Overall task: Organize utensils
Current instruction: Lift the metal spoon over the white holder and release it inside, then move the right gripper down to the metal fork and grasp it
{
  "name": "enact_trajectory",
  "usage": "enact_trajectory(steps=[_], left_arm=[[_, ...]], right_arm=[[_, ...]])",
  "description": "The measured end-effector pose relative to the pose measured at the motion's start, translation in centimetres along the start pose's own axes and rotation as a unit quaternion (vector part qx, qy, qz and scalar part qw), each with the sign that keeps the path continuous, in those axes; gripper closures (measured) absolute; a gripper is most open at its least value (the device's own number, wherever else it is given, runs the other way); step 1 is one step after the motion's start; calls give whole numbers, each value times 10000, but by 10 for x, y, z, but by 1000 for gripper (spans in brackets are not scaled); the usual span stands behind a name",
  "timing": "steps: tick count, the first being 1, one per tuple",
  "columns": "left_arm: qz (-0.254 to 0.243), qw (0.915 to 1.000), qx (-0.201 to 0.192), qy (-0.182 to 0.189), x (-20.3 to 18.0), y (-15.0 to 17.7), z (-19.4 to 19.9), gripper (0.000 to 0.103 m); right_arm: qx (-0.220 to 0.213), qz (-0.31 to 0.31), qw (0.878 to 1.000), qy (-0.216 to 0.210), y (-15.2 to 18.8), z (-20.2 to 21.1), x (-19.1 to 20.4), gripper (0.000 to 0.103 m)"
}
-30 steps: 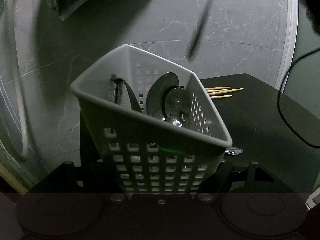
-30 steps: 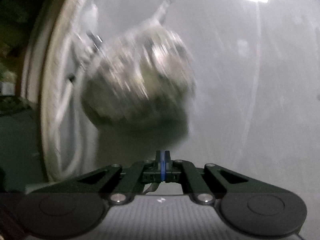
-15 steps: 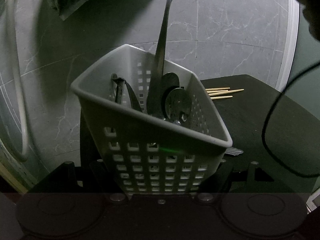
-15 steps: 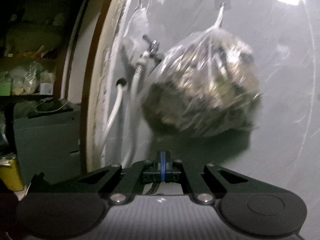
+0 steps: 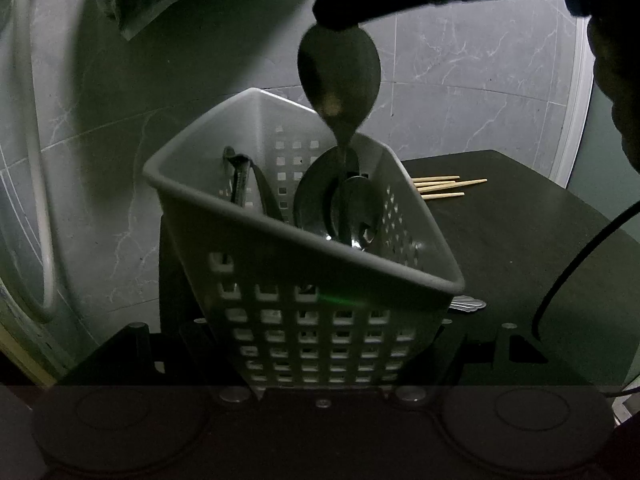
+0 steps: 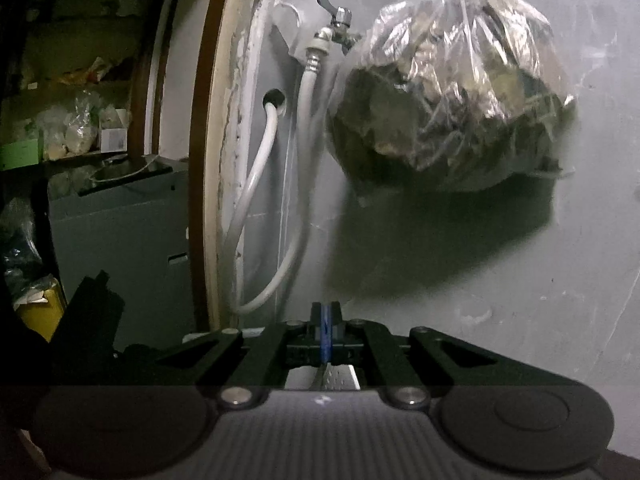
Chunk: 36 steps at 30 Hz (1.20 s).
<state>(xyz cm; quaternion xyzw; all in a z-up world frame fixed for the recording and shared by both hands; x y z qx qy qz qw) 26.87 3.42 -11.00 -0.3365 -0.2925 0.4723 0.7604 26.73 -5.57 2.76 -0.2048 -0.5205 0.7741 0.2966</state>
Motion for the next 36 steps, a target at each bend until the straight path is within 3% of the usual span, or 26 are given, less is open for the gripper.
enact_trajectory(steps=[2,4,6,8,12,15,18,22,26,30,36], left_arm=[[-1,10000,0,1,0,0,0,27],[1,10000,3,2,0,0,0,27],[22,10000,0,5,1,0,0,27],[25,10000,1,0,0,-1,0,27],[33,10000,-4,4,-1,-2,-1,27],[48,10000,-8,-2,-1,-2,-1,27],[97,10000,7,-15,2,1,1,27],[215,9997,33,-66,7,4,4,27],[276,9995,67,-141,10,6,7,27],[319,9992,124,-197,14,9,11,27],[382,9986,177,-317,16,12,17,27]], right_arm=[[57,-60,10000,19,2,0,-3,102],[22,-210,9998,32,0,2,-8,89],[-80,-374,9992,141,-2,7,-16,68],[-173,-495,9983,268,-5,13,-25,63],[-419,-621,9943,758,-10,28,-47,28],[-513,-758,9887,1189,-8,39,-66,9],[-463,-912,9819,1591,-1,45,-86,0],[-54,-1040,9728,2070,17,44,-108,0],[489,-1017,9718,2069,39,31,-112,0],[1054,-881,9772,1617,63,4,-102,0],[1783,-665,9799,601,100,-43,-83,1]])
Point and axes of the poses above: each gripper's, at about its wrist camera, not at the fingertips, and z roughly against the way its jaws point, x to its left, y to its underside, the point moved 7 cm from there along -z, roughly the way its jaws point, and after that the axes turned 8 degrees about -z, right-handed, at the moved point
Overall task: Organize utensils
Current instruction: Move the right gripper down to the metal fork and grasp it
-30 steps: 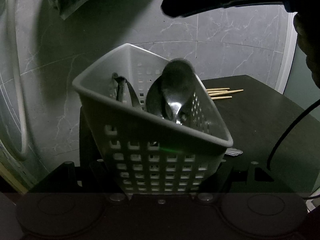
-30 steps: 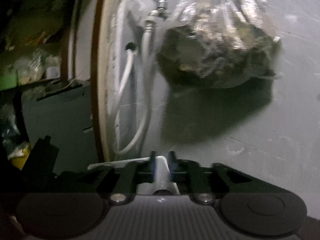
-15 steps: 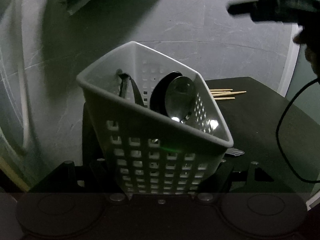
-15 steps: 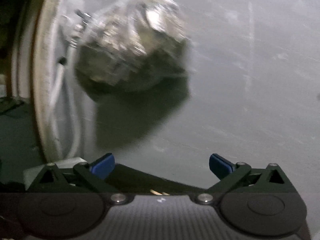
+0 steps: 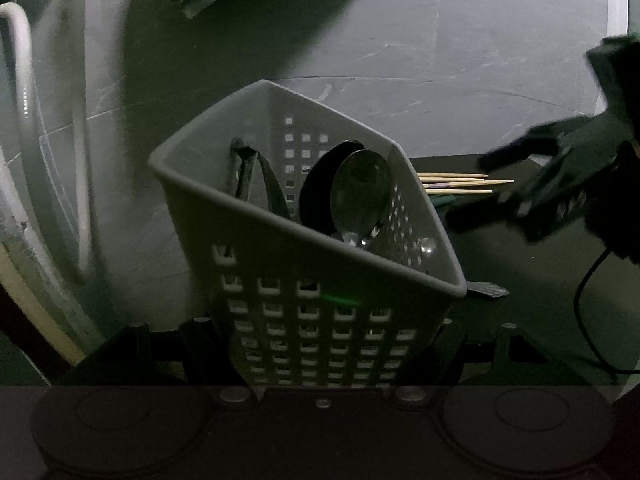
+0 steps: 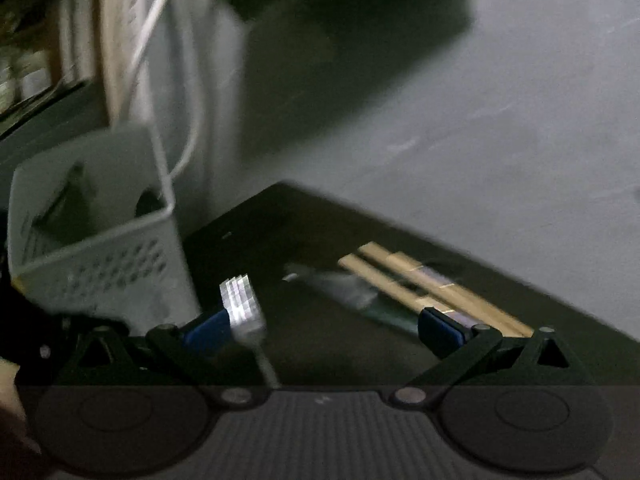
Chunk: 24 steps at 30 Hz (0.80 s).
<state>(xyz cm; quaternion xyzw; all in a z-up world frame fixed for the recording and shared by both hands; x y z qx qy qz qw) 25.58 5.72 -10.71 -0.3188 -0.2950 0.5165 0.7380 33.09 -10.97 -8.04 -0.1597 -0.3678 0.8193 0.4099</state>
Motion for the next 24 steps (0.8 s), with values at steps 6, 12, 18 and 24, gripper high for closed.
enact_trajectory(steps=[6,12,18,24], left_arm=[[127,9998,20,-136,4,3,5,27],[208,9995,24,-232,11,11,15,27],[237,9994,30,-268,13,15,18,27],[241,9993,34,-268,13,15,18,27]], right_arm=[[372,135,9989,-239,13,-36,8,1],[324,154,9984,-429,14,-58,18,2],[224,307,9980,-507,13,-72,28,14],[236,277,9958,-844,13,-78,35,23]])
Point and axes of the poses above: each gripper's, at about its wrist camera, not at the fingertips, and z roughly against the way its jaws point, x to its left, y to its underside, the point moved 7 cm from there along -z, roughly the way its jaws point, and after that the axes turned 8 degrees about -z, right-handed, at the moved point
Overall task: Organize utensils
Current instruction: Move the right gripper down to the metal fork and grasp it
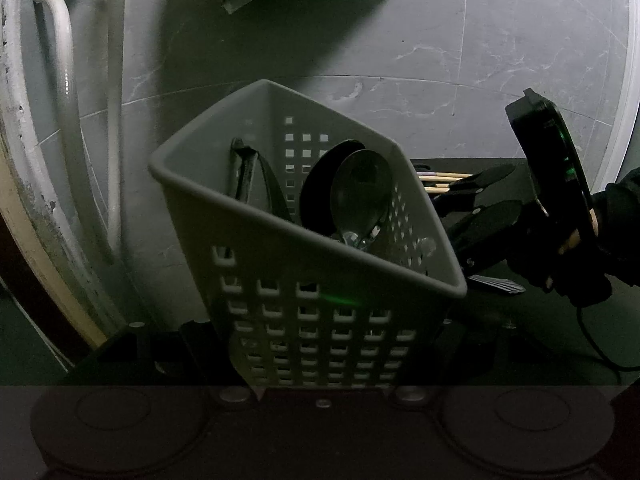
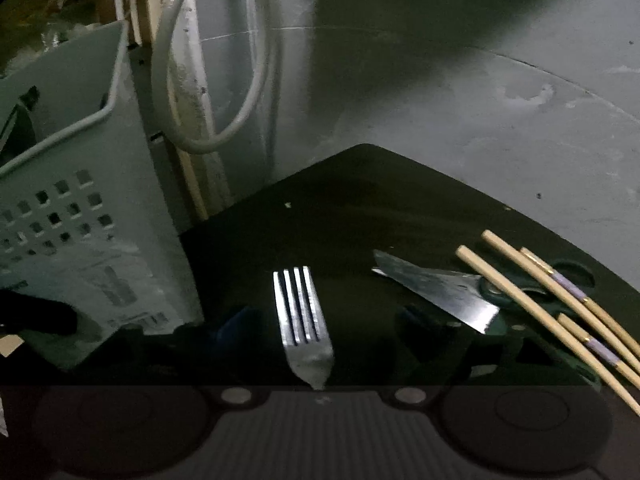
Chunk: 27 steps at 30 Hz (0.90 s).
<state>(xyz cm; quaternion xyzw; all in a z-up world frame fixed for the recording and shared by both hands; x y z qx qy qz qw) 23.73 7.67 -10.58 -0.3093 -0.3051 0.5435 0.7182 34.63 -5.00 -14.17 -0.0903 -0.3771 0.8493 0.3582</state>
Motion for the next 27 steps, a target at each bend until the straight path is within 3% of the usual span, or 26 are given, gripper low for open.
enact_trajectory(steps=[13,17,27], left_arm=[[6,10000,11,-8,1,1,0,27],[7,10000,18,-19,2,1,0,26],[13,10000,21,-29,4,1,0,26]], right_arm=[[-11,177,9998,-121,-4,-10,6,48],[-18,185,9997,-129,-7,-11,7,77],[-211,-163,9996,67,-2,2,-6,79]])
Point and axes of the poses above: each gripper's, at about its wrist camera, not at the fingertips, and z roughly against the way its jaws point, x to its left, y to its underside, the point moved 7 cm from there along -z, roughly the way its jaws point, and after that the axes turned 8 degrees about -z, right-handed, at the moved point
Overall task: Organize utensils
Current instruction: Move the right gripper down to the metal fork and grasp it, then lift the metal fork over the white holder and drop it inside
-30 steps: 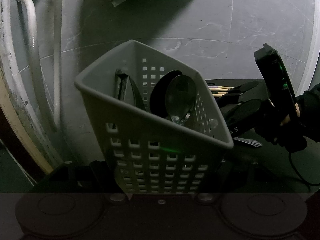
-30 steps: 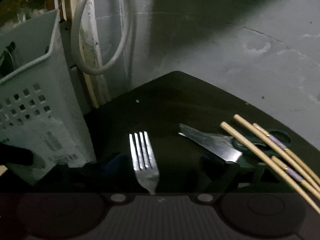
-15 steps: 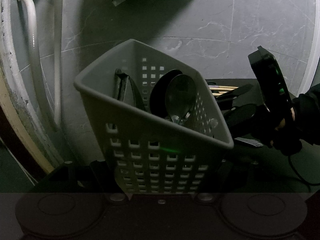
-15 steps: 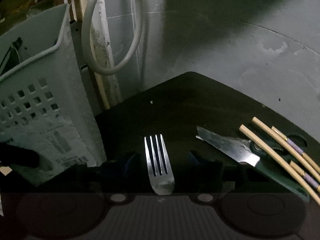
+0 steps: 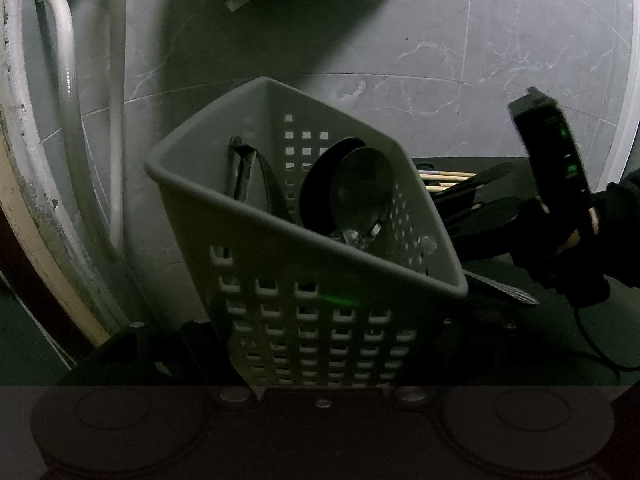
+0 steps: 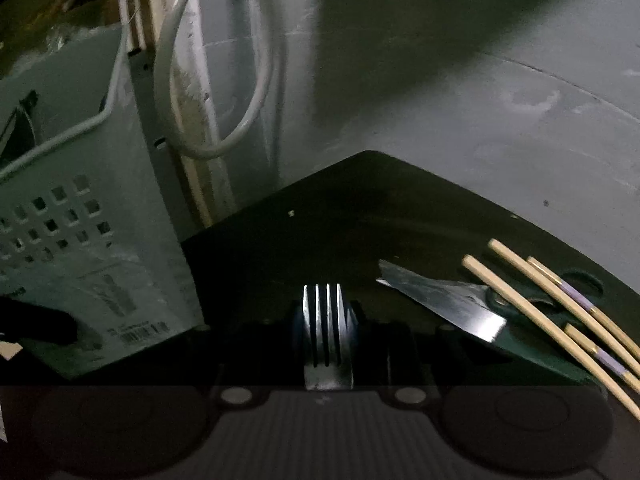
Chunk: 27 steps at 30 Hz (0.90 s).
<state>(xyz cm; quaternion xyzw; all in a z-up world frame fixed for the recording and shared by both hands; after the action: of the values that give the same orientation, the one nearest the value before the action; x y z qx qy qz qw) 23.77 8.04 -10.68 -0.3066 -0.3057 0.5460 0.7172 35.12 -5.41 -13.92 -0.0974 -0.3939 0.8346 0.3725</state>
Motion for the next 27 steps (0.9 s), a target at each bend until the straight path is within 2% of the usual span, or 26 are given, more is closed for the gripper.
enact_trajectory(steps=[8,18,27], left_arm=[[-17,10000,0,26,1,-1,-1,27],[-167,9997,-43,194,-3,-6,-7,27],[-340,9986,-75,397,-14,-13,-16,27]], right_arm=[[-469,-444,9976,256,-1,42,-19,79],[-1287,-829,9865,579,-16,105,-23,79],[-1672,-943,9780,813,-25,143,-27,79]])
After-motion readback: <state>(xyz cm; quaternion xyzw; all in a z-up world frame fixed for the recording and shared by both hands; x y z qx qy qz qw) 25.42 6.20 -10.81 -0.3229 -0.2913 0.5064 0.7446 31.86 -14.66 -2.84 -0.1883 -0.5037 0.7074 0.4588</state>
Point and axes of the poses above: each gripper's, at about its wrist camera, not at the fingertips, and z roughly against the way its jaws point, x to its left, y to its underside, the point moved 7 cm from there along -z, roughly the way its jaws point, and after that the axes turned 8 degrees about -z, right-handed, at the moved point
